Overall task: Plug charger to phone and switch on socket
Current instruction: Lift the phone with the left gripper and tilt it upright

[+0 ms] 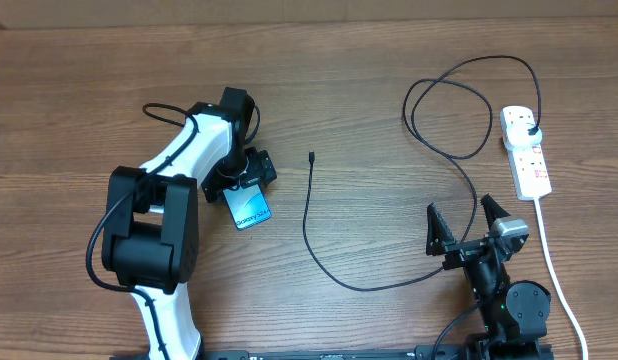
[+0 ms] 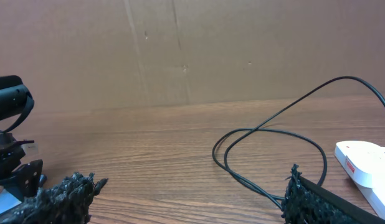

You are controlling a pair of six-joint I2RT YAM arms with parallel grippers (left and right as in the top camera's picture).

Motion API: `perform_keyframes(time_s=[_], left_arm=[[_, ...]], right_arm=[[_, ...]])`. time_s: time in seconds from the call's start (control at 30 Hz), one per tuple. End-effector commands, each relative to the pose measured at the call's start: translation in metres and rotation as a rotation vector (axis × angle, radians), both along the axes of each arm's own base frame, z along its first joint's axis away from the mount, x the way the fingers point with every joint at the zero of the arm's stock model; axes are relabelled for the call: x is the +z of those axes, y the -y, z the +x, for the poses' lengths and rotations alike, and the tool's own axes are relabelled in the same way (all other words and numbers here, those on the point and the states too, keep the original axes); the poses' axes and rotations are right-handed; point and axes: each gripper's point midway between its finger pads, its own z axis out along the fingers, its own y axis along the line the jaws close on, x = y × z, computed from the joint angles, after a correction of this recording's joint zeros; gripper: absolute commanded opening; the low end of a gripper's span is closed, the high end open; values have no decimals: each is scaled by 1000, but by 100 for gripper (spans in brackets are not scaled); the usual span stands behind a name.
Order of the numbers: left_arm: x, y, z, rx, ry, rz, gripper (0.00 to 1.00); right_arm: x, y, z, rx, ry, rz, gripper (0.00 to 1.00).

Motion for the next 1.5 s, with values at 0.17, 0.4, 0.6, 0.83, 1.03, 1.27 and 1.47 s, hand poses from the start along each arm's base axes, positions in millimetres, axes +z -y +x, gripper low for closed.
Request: perform_keyframes(time_s=[0.17,0.4,0.6,0.83,1.03,1.27,1.47], left_arm=[[-50,-1,-31,-87,-81,-20,100],[-59,-6,-37,-70,-81,-24,95],[-59,-7,-35,-67,-73,-26,84],[-59,-7,-35,-62,-73,-26,68],[-57,-5,-33,-47,-75,-32,65],[-35,-2,-20,-40,-79,-30,63],[-2,1,-1,-40,-74,-31,62]], right_arm=[[-2,-1,0,5,4,3,100],[-2,-1,0,5,4,3,100],[-2,-1,0,5,4,3,100],[-2,-1,0,5,4,3,100],[-2,-1,0,5,4,3,100],[-2,-1,0,5,4,3,100],[-2,-1,0,5,4,3,100]])
